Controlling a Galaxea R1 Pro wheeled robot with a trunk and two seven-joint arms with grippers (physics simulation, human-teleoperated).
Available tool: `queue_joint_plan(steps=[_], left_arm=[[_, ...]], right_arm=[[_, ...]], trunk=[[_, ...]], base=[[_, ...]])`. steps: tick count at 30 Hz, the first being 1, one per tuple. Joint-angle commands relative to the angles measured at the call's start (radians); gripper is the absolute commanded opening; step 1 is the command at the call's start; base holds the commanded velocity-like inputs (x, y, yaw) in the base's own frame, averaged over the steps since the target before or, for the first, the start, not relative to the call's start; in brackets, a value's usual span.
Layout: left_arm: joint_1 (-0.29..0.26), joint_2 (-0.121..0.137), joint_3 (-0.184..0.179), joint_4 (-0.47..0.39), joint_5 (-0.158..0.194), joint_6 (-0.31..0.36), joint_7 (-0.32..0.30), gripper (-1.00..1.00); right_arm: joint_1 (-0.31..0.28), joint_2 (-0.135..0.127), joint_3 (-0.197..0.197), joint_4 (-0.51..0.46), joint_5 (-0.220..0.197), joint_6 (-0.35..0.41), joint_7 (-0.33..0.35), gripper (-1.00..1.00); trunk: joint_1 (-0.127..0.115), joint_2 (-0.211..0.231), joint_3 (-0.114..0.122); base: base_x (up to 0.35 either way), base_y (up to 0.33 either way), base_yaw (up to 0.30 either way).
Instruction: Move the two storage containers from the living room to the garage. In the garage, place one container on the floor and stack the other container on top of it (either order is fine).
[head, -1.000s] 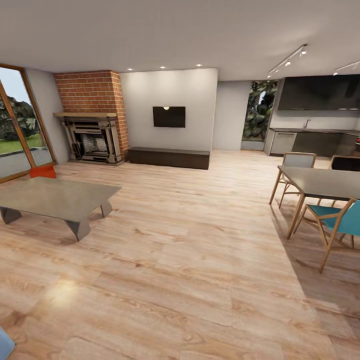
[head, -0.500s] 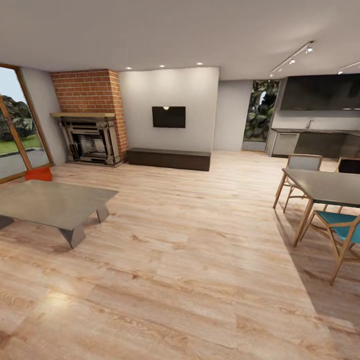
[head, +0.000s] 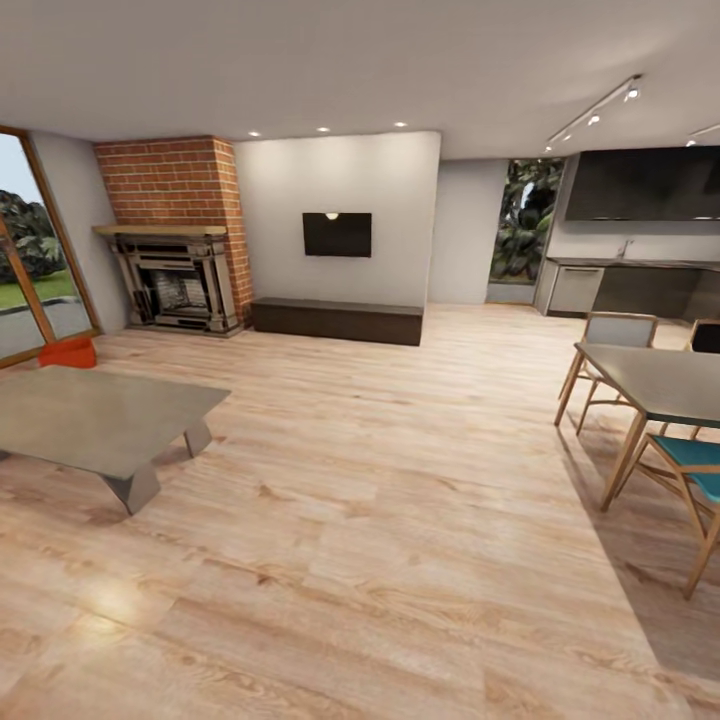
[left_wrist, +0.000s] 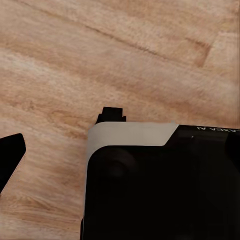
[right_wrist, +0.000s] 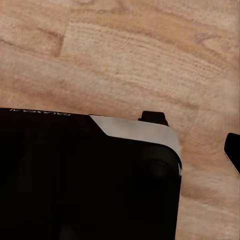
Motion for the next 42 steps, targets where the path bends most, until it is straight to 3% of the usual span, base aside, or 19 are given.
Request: queue_joint_plan(steps=[1, 42], left_arm=[[-0.001, 0.000, 0.002, 0.000, 0.006, 0.004, 0.003, 1.00], [-0.001, 0.000, 0.002, 0.000, 0.006, 0.003, 0.003, 1.00]], right_arm=[[-0.001, 0.001, 0.008, 0.003, -0.008, -0.005, -0.001, 1.00], [-0.001, 0.001, 0.009, 0.003, -0.007, -0.006, -0.001, 1.00]], trunk=[[0.001, -0.001, -0.001], [0.001, -0.001, -0.001]], base=[[0.324, 0.000, 0.000], [0.324, 0.000, 0.000]])
